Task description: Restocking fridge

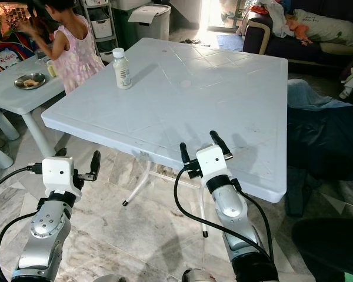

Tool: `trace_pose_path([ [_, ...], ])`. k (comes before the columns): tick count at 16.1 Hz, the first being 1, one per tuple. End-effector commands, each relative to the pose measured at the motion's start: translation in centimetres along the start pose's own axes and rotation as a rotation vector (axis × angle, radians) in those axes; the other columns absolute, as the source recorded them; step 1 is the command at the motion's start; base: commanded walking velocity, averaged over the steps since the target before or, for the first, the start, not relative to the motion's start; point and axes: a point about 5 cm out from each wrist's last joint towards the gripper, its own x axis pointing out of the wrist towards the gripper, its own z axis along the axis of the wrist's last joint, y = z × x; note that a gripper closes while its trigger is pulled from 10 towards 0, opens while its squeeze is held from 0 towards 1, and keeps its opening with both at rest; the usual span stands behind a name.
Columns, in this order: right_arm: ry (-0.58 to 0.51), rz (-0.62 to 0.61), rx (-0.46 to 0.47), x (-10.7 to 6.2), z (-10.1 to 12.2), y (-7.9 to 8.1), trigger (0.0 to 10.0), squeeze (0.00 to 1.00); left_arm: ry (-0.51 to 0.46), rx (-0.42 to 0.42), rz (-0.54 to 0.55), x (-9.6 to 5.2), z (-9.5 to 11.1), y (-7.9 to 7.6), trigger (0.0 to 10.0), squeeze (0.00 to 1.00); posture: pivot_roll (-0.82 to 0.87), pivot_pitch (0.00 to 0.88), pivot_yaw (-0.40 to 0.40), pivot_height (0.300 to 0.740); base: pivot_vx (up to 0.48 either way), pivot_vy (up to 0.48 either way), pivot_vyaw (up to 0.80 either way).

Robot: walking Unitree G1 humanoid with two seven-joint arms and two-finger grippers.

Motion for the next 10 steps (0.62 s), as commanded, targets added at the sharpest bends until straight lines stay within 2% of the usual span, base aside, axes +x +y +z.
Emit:
trace_pose_path([
  [1,-0.001,-0.006,0.000,0.11,0.14,-0.13,10.0,0.00,-0.005,0.012,0.003,0.08,0.19,0.15,10.0,0.00,-0.02,0.017,0.015,0.740,0.000,0.000,0.00],
  [10,-0.001,-0.006,0.000,0.11,0.14,-0.13,10.0,0.00,-0.005,0.012,0.003,0.08,0.19,0.15,10.0,0.00,-0.02,0.017,0.015,0.740,0.000,0.000,0.00],
])
